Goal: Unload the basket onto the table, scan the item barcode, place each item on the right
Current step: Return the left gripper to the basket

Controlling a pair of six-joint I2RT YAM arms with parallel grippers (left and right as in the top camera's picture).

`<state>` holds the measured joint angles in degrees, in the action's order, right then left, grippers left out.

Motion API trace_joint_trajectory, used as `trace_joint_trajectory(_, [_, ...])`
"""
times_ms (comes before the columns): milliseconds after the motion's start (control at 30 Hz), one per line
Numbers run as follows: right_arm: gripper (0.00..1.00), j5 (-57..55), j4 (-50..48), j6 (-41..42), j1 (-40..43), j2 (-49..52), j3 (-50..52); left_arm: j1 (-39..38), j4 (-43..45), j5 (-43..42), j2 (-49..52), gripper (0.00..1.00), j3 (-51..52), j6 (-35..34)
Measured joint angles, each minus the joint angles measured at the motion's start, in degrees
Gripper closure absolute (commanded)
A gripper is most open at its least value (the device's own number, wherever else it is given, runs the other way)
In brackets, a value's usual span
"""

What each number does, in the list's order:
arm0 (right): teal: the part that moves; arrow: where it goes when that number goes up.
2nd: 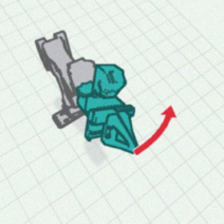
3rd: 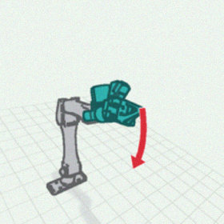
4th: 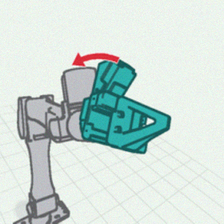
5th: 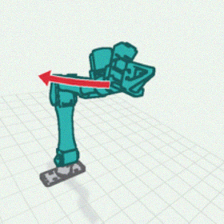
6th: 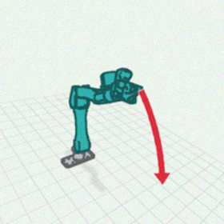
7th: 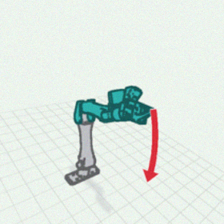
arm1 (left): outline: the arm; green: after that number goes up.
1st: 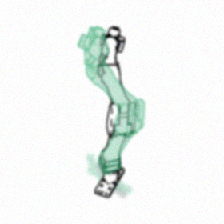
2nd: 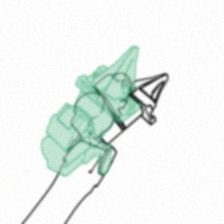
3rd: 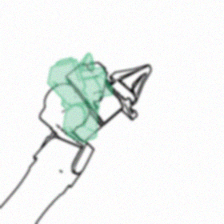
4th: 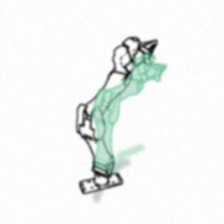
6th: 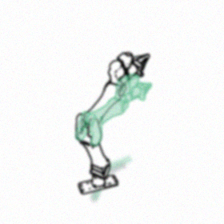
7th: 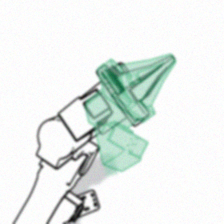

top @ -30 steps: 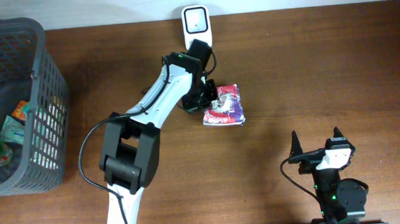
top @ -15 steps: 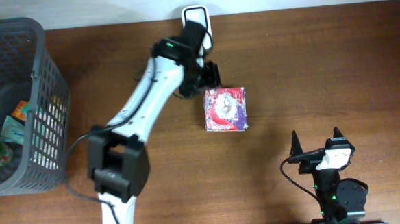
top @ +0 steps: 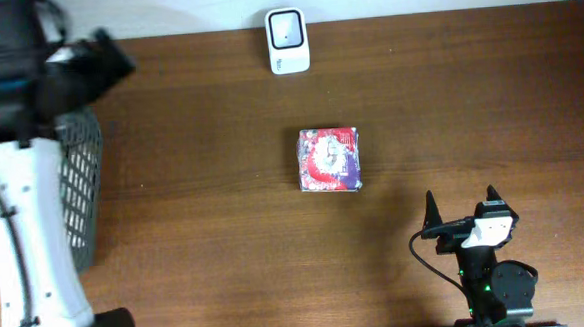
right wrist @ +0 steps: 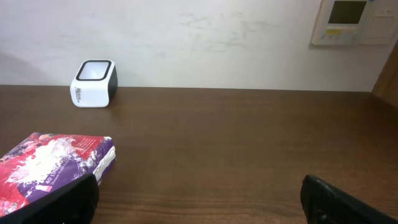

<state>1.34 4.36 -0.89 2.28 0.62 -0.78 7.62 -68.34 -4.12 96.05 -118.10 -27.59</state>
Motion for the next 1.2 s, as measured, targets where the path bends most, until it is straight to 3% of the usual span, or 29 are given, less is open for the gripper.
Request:
trace_joint_trajectory(300, [0.01,0.0,0.0,0.0,0.0,0.0,0.0,20.83,2.73,0.92,-0.15,0.01,0.02,0.0])
trace_joint_trajectory(400, [0.01,0.0,0.0,-0.02,0.0,0.0,0.0,23.8,2.32,3.41,-0.15,0.0,0.02,0.02])
trace_joint_trajectory(533, [0.01,0.0,0.0,-0.02,0.0,0.0,0.0,24.39,1.7,13.42,0.33,0.01,0.98,0.46])
trace_joint_trajectory(733, [0.01,0.0,0.0,-0.02,0.0,0.0,0.0,24.39,0.98,18.38,9.81,0.08,4.39,4.0])
trace_joint_trajectory(900, [0.02,0.02,0.0,-0.02,0.0,0.0,0.0,25.79,-0.98,15.21,16.94,0.08,4.63,13.51])
trace_joint_trajectory(1200, [0.01,0.0,0.0,-0.02,0.0,0.0,0.0,32.57,-6.71,-6.78,28.26,0.05,4.66,31.3])
